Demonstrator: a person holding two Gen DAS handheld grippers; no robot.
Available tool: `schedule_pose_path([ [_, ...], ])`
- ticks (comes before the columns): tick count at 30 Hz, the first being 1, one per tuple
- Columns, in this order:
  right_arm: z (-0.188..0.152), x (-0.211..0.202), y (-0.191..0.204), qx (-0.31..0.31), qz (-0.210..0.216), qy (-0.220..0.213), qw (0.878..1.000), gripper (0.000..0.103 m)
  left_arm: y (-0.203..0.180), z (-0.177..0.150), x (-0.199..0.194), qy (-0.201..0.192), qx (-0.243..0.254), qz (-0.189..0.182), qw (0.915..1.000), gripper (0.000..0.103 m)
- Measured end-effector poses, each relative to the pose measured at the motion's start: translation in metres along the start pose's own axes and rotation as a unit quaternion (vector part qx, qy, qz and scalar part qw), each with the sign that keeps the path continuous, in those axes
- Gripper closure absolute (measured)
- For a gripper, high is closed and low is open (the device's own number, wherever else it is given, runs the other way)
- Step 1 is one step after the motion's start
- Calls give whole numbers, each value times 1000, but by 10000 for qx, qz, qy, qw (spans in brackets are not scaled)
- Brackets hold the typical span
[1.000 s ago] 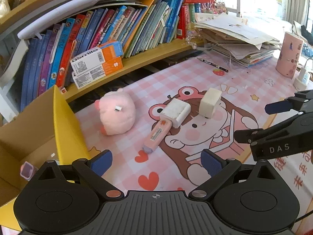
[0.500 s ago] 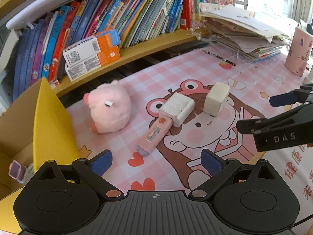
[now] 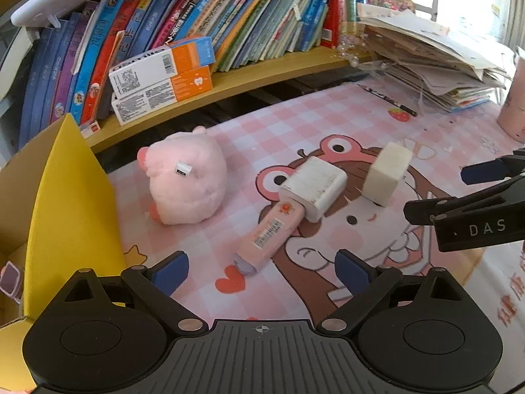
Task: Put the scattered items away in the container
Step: 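Lower the left tool toward the pink highlighter while the right tool approaches a white eraser, then close the left gripper on the pink highlighter while the right gripper grasps the white eraser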
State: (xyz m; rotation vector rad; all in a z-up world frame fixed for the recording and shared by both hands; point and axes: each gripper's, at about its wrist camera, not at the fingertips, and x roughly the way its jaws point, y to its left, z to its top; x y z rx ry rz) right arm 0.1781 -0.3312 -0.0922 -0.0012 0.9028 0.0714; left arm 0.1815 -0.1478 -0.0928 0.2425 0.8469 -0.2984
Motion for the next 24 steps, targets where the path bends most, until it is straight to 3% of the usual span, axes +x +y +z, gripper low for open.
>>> schedule_pose_path([
  [6,6,10,0,-7,16,-7,10000,13,0,3,14,82,-8,-103,9999,27],
  [22,17,33,1,-136,63,-11,9999,21,5,7,39,162,-133,-150,9997,38],
  [24,18,35,1,-162,84,-22,9998,23,5,8,40,146,-146,-198,9996,44],
])
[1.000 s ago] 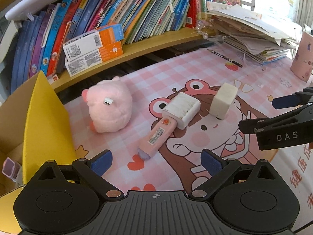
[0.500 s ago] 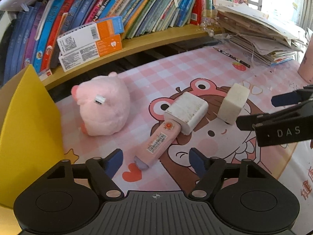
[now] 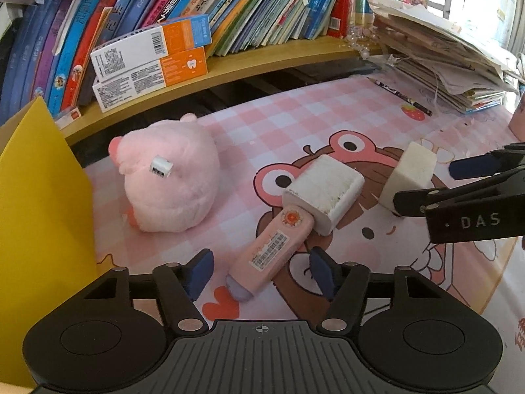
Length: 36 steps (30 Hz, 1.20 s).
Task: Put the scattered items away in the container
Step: 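Close the left gripper on the pink highlighter while the right gripper grasps the white eraser, then lift the highlighter and eraser and carry both toward the yellow box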
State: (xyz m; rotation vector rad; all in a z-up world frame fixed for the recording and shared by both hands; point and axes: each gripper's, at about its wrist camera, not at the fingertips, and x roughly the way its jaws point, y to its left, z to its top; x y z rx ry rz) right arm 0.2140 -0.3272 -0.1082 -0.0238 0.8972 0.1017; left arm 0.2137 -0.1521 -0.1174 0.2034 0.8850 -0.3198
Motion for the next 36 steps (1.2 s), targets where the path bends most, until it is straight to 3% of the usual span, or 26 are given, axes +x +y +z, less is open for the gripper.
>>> schedule_pose_path([
  [10,5,6,2,-60,49,-48,10000,28,1,1,-1,-16,4,-174,9998,58],
  [13,5,6,3,-55,127,-55,9999,37,1,1,-2,-8,61,-232,9997,68],
  [15,5,5,5,-66,202,-61,9998,49,1,0,-4,-4,87,-258,9996,77],
  [16,5,4,6,-72,211,-62,9997,49,1,0,-4,6,78,-281,9996,80],
  [23,2,-3,7,-63,131,-44,9999,54,2,-1,-11,75,43,-427,9991,81],
  [36,-12,-37,7,39,70,-130,9999,56,-2,-3,-54,-166,150,-501,9985,81],
])
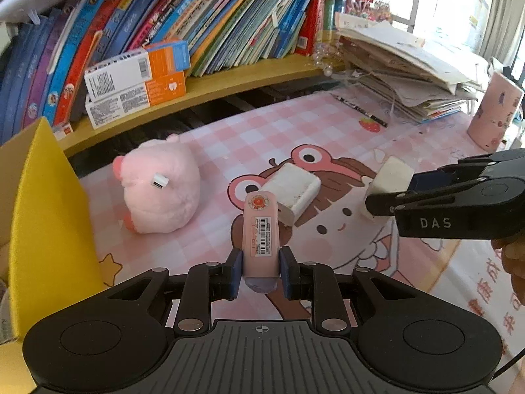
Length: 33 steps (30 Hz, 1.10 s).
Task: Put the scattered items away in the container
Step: 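Lift the highlighter and eraser and carry both toward the yellow box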
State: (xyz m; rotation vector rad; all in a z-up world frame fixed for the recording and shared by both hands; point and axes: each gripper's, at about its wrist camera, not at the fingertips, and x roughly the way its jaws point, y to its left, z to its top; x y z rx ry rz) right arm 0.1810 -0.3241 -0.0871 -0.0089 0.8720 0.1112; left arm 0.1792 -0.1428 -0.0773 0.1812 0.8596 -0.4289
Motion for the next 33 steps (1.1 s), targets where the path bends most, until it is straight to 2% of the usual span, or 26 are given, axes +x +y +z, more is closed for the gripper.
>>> schedule_pose_path([
  [18,-23,-64,21,-159,98,-289,9994,56,-14,-21,-67,-307,44,-43,9995,81],
  [33,-33,-102,48,-468,232,-517,9973,56,1,-52,-120,-557,-201,22,9982,81],
])
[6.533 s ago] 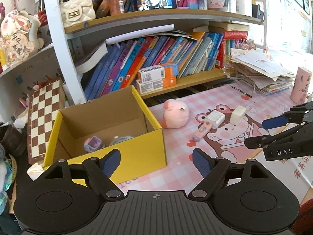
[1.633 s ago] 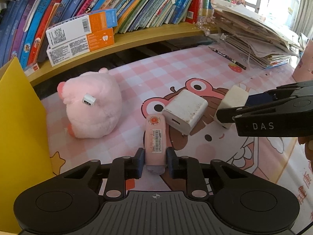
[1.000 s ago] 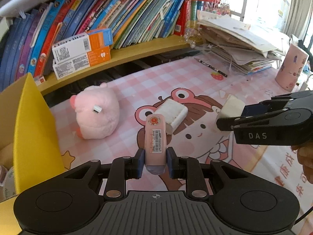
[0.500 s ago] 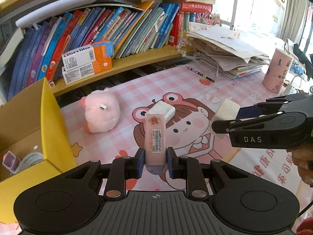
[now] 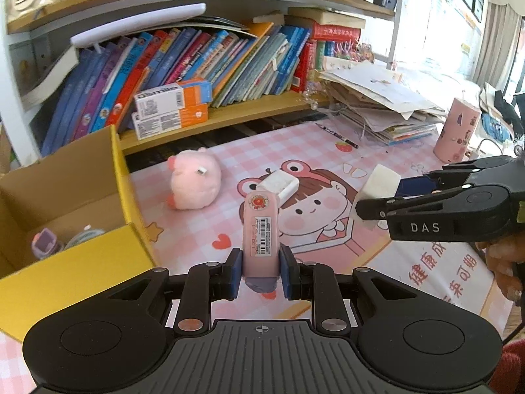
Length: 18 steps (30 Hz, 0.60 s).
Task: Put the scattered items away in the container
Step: 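Lift the highlighter and eraser and carry both toward the yellow box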
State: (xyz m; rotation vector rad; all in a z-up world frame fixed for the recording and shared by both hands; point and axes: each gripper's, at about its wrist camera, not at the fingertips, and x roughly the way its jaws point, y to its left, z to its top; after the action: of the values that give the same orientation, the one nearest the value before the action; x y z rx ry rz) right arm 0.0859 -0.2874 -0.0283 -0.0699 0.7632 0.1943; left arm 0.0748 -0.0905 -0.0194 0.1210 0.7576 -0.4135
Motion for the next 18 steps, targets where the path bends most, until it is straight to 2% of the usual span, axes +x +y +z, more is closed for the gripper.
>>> schedule_pose_path([
  [18,0,-14,52,-626,487,27,9968,57,27,-26,-43,-196,-511,292,9981,81],
])
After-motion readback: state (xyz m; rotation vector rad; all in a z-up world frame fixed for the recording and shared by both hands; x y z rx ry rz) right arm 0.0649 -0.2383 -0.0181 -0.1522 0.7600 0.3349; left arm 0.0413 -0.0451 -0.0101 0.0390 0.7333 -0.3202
